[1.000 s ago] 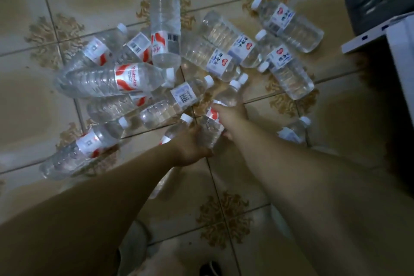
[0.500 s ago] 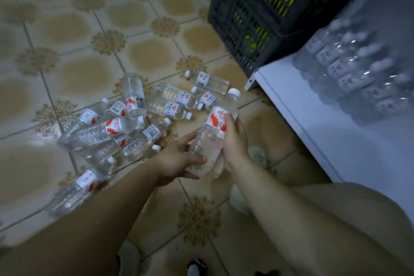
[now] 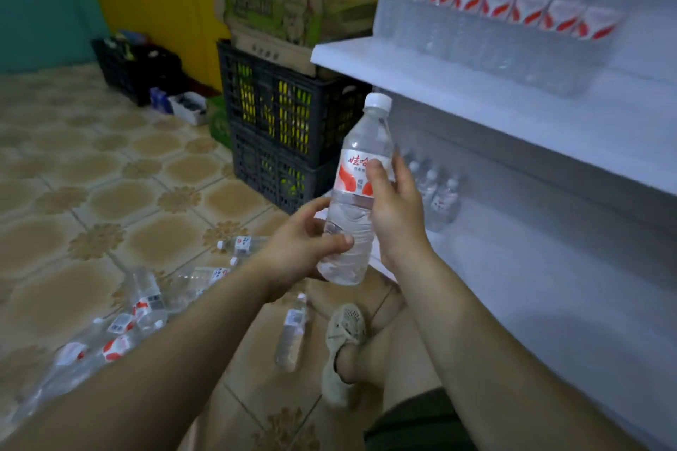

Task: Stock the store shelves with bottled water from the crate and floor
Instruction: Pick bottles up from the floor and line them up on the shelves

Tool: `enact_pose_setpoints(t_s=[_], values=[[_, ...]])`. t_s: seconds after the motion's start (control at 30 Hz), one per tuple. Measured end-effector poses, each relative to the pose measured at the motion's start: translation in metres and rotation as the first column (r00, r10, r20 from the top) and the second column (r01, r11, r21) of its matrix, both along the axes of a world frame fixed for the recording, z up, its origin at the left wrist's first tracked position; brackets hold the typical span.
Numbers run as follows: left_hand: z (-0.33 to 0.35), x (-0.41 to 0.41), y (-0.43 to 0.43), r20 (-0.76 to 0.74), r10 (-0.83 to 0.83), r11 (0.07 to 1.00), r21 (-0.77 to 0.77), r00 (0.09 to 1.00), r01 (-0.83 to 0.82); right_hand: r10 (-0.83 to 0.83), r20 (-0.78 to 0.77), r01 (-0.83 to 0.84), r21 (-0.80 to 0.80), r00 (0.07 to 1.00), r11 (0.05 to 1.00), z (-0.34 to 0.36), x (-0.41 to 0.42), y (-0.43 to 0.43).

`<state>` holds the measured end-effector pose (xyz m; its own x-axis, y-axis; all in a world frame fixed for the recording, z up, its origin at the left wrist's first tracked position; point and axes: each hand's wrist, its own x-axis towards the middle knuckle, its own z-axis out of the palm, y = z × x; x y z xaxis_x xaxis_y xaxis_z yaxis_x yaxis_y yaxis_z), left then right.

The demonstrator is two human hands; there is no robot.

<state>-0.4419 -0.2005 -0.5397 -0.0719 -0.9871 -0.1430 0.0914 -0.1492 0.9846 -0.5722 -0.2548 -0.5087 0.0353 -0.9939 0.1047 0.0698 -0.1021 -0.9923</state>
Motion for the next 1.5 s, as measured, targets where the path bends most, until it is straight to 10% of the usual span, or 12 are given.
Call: enact_pose_setpoints(t_s=[0.4,0.7,0.9,1.2,1.5], values=[[0.113,-0.076,-0.072,0.138,-0.194,0.943,-0.247,0.971,0.223,0.011,-0.270,-0.049,-0.136,0.963,0.989,0.113,-0.115,-0.028],[0.156,-0.126,-0.164,0.337,-0.199,0.897,-0.316,0.920,0.309,-0.124,-0.171,0.078,-0.257,0.977,0.963,0.161,-0.163,-0.097],[0.153,-0.102,-0.243,0.851,-0.051,0.912,-0.173,0.522,0.371,-0.202,-0.204,0.149,-0.248,0.958,0.957,0.162,-0.180,-0.178],[0.125,-0.042,-0.366,0.995,0.082,0.955,-0.093,0.051,0.283,-0.191,-0.213,0.134,-0.258,0.958,0.957,0.140,-0.155,-0.304],[0.134,0.018,-0.429,0.996,-0.004,0.979,-0.016,0.095,0.205,-0.117,-0.217,0.063,-0.238,0.969,0.969,0.134,-0.076,-0.391]])
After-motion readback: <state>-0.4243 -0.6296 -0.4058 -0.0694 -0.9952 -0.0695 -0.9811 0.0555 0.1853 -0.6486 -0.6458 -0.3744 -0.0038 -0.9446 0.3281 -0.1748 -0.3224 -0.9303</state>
